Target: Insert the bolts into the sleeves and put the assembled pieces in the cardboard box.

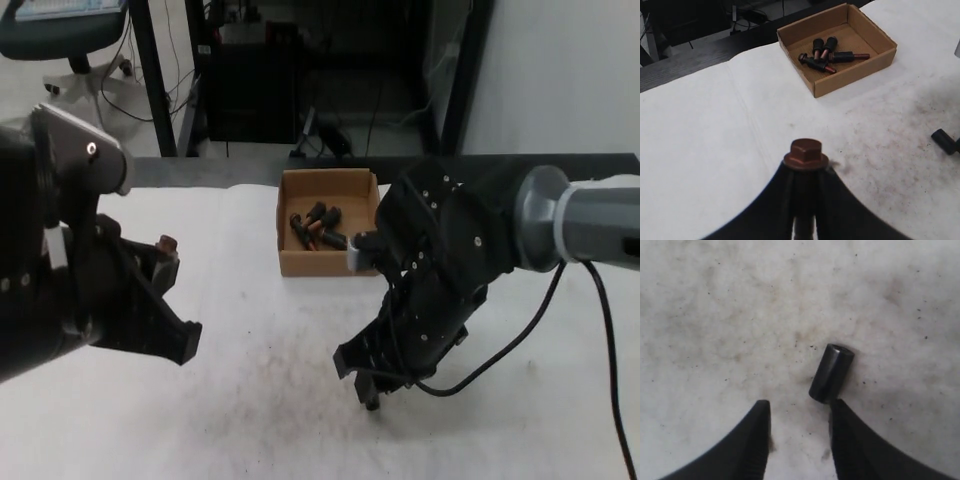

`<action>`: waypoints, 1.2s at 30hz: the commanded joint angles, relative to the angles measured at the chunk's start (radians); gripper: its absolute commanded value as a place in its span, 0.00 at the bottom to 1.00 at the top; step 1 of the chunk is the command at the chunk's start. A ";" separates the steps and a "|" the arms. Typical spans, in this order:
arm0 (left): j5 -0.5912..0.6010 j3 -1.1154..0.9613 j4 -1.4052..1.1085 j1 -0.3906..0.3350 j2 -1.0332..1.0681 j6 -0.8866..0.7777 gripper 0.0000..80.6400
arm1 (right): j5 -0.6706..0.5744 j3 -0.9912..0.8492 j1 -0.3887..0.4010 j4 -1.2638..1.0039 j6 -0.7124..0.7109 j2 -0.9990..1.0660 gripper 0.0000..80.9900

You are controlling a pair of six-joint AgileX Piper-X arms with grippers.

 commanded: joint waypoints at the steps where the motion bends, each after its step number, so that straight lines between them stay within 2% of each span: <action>1: 0.007 0.011 -0.018 0.002 -0.008 0.002 0.00 | 0.018 -0.006 0.001 0.003 0.005 0.016 0.45; 15: 0.007 0.057 -0.018 0.002 -0.008 0.002 0.00 | 0.057 -0.006 0.001 -0.014 -0.059 0.057 0.45; 36: 0.007 0.058 -0.018 0.002 -0.008 0.002 0.00 | 0.100 -0.006 -0.001 -0.079 -0.060 0.081 0.45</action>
